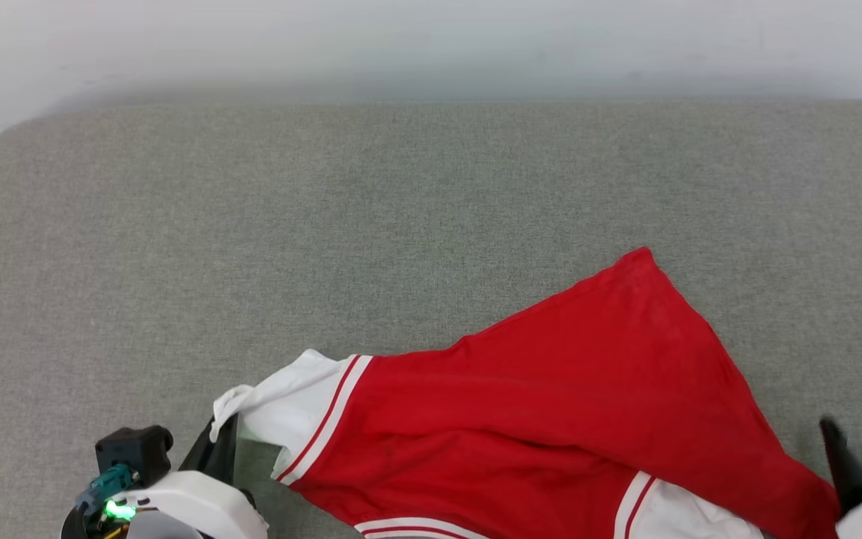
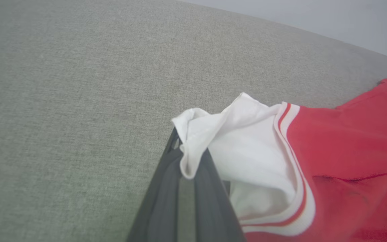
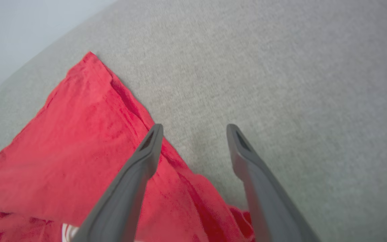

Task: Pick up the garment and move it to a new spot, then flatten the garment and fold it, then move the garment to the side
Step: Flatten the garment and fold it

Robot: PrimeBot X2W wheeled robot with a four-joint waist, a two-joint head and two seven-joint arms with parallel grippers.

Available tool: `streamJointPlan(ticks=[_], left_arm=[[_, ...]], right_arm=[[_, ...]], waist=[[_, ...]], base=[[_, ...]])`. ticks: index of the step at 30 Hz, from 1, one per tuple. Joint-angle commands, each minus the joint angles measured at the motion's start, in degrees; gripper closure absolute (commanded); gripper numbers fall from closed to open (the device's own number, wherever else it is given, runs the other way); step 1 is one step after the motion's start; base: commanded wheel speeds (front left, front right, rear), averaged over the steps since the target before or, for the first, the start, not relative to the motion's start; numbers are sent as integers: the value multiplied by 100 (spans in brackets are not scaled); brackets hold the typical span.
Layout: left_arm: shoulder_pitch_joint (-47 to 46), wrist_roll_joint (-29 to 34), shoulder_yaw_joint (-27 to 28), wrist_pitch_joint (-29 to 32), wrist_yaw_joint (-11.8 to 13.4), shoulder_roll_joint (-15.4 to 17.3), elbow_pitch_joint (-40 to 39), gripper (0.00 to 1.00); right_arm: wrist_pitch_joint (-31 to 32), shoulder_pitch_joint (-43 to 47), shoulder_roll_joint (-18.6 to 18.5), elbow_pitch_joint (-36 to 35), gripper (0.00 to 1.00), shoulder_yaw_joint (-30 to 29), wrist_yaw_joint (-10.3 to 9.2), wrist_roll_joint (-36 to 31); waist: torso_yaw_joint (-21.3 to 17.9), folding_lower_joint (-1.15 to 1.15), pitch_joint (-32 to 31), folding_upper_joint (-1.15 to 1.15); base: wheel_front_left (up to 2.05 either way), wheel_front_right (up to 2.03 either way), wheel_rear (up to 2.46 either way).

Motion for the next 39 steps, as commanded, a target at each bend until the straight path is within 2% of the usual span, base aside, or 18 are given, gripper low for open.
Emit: streamJointPlan(ticks=[1,6,11,15,21,24,28,33,34,35,36,39], left_arm=[[-99,-5,12,-38,-3,-24,-26,100],[-290,29,-11,-86,-29,-75,-32,100],[-500,73,-37,-163,-59,-163,-87,100],[-705,140,-111,-196,-86,-271,-146,100],[-1043,198,-262,-195,-196,-430,-91,100],[-1175,232,-310,-224,-246,-476,-58,100],[-1331,263,-377,-256,-294,-558,-41,100],[-1412,263,-419,-303,-349,-618,22,100],[-1410,254,-415,-321,-351,-620,38,100],[-1405,246,-413,-333,-356,-623,55,100],[-1397,235,-410,-336,-358,-626,67,100],[-1355,226,-399,-346,-362,-610,111,100]], right_arm=[[-195,-147,-19,27,0,3,-4,8],[-1080,-901,-354,456,0,339,-4,-117],[-1111,-1781,-874,1131,0,953,-4,-97],[-412,-2552,-1359,1645,0,1527,-4,25],[1210,-3591,-1972,2062,0,2329,-4,255],[1790,-3961,-2133,2149,0,2720,-4,280],[2194,-4287,-2241,2330,0,3082,-4,334],[2774,-4159,-2215,2772,0,3419,-3,578],[2940,-4063,-2185,2882,27,3465,-3,630],[3054,-3987,-2170,2940,71,3526,-3,679],[3114,-3927,-2126,2979,100,3531,-2,772],[3091,-3879,-2107,2943,100,3600,-3,889]], waist=[[7,0,36,0],[111,0,172,0],[281,0,417,0],[478,0,638,0],[805,0,958,0],[922,0,1087,0],[1041,0,1245,0],[1122,0,1318,0],[1125,0,1319,0],[1125,0,1317,0],[1120,0,1316,0],[1080,0,1275,0]], base=[[0,0,0],[0,0,0],[0,0,0],[0,0,0],[0,0,0],[0,0,0],[0,0,0],[0,0,0],[0,0,0],[0,0,0],[0,0,0],[0,0,0]])
